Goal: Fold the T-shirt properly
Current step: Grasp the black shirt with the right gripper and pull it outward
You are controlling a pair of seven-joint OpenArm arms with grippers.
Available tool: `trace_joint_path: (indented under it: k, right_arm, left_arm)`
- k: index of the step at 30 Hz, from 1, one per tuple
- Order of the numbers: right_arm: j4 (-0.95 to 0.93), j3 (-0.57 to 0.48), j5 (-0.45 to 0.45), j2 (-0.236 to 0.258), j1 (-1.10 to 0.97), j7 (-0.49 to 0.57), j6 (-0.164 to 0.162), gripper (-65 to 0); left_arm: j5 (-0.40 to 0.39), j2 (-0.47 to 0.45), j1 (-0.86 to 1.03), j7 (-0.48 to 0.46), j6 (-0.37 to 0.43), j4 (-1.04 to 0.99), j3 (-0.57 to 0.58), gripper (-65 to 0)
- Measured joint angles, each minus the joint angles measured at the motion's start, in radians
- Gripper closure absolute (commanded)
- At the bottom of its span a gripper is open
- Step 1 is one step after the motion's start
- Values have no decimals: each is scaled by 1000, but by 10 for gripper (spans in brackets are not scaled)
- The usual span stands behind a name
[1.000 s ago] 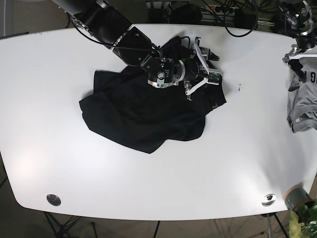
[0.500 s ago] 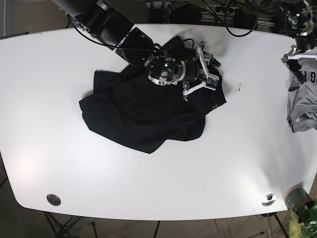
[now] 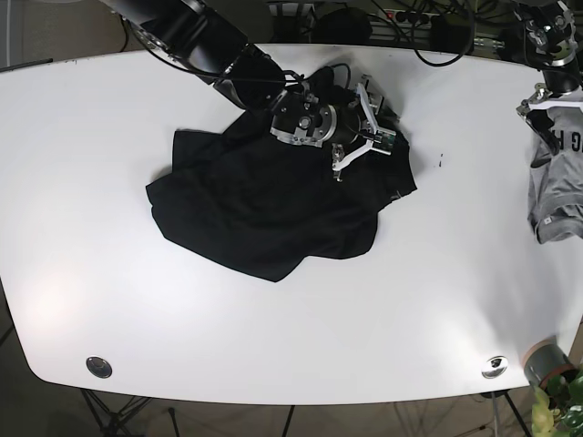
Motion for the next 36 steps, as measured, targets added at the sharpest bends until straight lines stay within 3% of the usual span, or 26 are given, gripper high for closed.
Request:
trace_joint_path:
  k: [6, 8, 12, 15, 20, 27, 34, 36]
  right_arm:
    - [-24, 37, -52, -30, -27, 27, 3, -344]
    - [-28, 41, -52, -29, -28, 37, 4, -293]
    - [-28, 43, -54, -30, -27, 34, 5, -114]
    - [-27, 80, -62, -31, -27, 31, 7, -24]
    - [-11, 168, -61, -30, -30, 5, 27, -22]
    - [154, 321, -107, 5, -64, -103, 24, -21]
    - [370, 456, -105, 35, -66, -158, 26, -21]
    - [431, 493, -104, 45, -63, -161, 43, -21]
  left_arm:
    - [0, 0, 0, -1, -2, -16, 0, -633]
    - [0, 0, 0, -1, -2, -32, 0, -633]
    - [0, 0, 0, 2, -2, -45, 0, -633]
    - [0, 0, 0, 0, -2, -50, 0, -633]
    - [0, 0, 0, 0, -2, -51, 0, -633]
    - [0, -1, 0, -1, 2, -51, 4, -633]
    - [0, -2, -3, 0, 1, -50, 127, -633]
    - [0, -4, -3, -1, -2, -50, 163, -633]
